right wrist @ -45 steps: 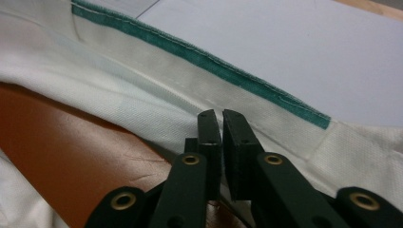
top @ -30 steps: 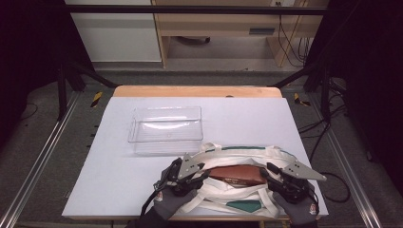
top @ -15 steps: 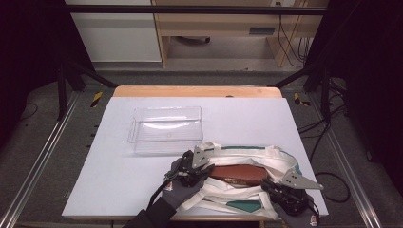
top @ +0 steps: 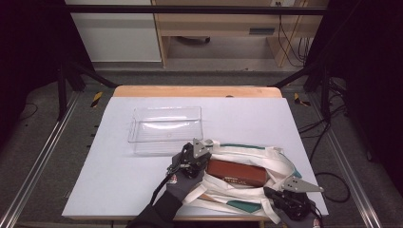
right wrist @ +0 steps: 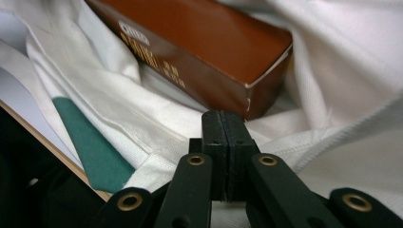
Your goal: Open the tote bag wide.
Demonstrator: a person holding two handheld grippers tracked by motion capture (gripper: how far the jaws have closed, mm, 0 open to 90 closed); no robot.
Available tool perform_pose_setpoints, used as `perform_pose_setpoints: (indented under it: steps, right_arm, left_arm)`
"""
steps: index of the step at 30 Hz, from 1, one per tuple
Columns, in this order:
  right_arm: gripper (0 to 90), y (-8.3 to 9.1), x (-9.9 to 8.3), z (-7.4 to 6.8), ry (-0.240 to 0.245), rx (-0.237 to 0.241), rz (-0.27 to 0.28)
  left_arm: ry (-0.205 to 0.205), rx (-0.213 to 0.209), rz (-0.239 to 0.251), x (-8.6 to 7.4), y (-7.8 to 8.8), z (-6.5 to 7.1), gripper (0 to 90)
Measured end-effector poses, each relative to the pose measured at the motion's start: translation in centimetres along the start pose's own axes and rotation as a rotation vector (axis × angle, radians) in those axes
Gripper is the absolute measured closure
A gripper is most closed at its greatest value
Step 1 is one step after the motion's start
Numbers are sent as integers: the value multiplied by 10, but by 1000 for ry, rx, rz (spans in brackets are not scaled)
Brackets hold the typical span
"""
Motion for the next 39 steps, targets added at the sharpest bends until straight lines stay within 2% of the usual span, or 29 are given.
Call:
perform_pose_setpoints:
  steps: [8, 15, 20, 24, 25, 26, 27, 28, 29, 31, 33, 34, 35, 36, 39]
  right_arm:
    - [900, -9, -10, 3, -5, 16, -47]
    - [900, -14, -13, 4, -5, 19, -59]
    - [900, -16, -13, 3, 14, 6, -58]
    - [872, -13, -11, 3, 15, 11, -33]
    - [852, -11, -8, 4, 33, 4, -17]
    - [810, -4, -1, 2, 31, -3, 21]
    - [810, -4, -1, 2, 31, -3, 21]
    - [807, 1, 5, 2, 43, -12, 50]
    - [803, 12, 19, 1, 52, -24, 110]
    - [797, 19, 30, 3, 67, -47, 155]
    - [788, 23, 36, 5, 73, -60, 172]
    - [777, 24, 41, 7, 81, -75, 179]
    - [756, 23, 49, 15, 94, -122, 177]
    - [756, 23, 49, 15, 94, -122, 177]
    - [702, 9, 52, 26, 94, -155, 126]
  left_arm:
    - [61, 49, 15, -4, -16, -6, 880]
    - [76, 48, 28, -7, -25, -7, 873]
    - [93, 29, 29, -8, -26, -9, 860]
    - [127, -5, 62, -6, -16, -10, 827]
    - [120, -23, 72, -5, -10, -10, 807]
    - [106, -29, 86, -3, -1, -8, 772]
    - [106, -29, 86, -3, -1, -8, 763]
    - [98, -41, 102, -2, 7, -6, 763]
    - [71, -52, 115, -2, 20, -3, 754]
    - [61, -57, 120, -3, 25, -1, 760]
    - [24, -73, 118, -8, 38, 4, 766]
    - [7, -77, 116, -12, 43, 8, 776]
    - [-11, -90, 107, -18, 49, 12, 787]
    - [-18, -99, 106, -21, 52, 14, 787]
    - [-34, -129, 88, -40, 58, 24, 793]
Point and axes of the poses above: each handheld gripper's, and its own axes: y roughly backward along the jaws, x roughly out of its top, z roughly to its right, the point moved 7 cm from there along -y, roughly forward along the jaws, and after that the axes turned 1 degree about y, right-handed, at the moved point
